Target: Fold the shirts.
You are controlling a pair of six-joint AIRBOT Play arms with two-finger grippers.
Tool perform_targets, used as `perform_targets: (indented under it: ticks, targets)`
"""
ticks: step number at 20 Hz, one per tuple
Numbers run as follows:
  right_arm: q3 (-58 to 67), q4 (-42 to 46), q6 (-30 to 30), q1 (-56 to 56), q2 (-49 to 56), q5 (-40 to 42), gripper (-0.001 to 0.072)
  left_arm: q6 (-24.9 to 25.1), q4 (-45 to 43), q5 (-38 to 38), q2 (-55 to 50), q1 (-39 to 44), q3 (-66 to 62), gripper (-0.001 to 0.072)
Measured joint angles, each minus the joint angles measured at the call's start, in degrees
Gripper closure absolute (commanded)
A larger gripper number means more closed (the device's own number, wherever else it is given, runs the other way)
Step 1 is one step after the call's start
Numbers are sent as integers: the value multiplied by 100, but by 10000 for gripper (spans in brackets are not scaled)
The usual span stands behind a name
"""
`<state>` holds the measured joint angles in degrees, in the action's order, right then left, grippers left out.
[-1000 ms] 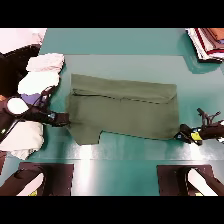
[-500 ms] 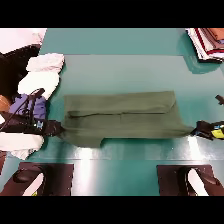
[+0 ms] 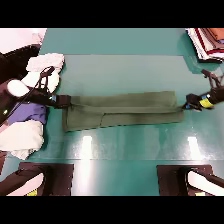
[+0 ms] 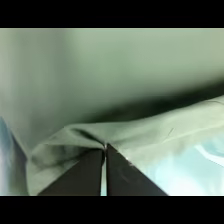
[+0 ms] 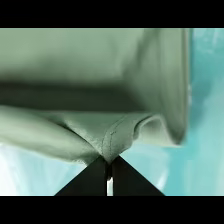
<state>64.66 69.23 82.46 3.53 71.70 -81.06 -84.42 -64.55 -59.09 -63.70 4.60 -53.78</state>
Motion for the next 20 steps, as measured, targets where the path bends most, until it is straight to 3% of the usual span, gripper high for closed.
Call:
perform_targets:
  ticks: [1,2,5,8,9,10,11,12,19,20]
  targets:
    - [203,-114,7,-46,284,76,465,26,-52,138,-208,-2,-96,333]
    - [424,-229,4,-74,562,133,280,39,-98,249,-369,-2,-177,111]
    - [964,-485,-59,-59,1163,184,271,55,-162,407,-627,-7,-380,115]
    - [1228,-586,-308,225,1451,-52,271,70,-201,142,-717,-7,-669,631]
    - [1241,-614,-385,382,1497,-136,266,72,-192,35,-730,-7,-745,684]
    - [1211,-623,-452,551,1528,-199,248,79,-157,-72,-743,-4,-802,683]
    - [1137,-625,-520,728,1552,-247,184,81,-92,-138,-752,-2,-846,684]
    - [1012,-643,-603,914,1574,-254,177,83,-4,-184,-756,0,-872,684]
    - [267,-1749,-1414,1517,2315,-83,185,55,629,-33,-813,297,-944,684]
    - [236,-1989,-1510,1464,2437,-94,262,0,660,37,-855,426,-946,684]
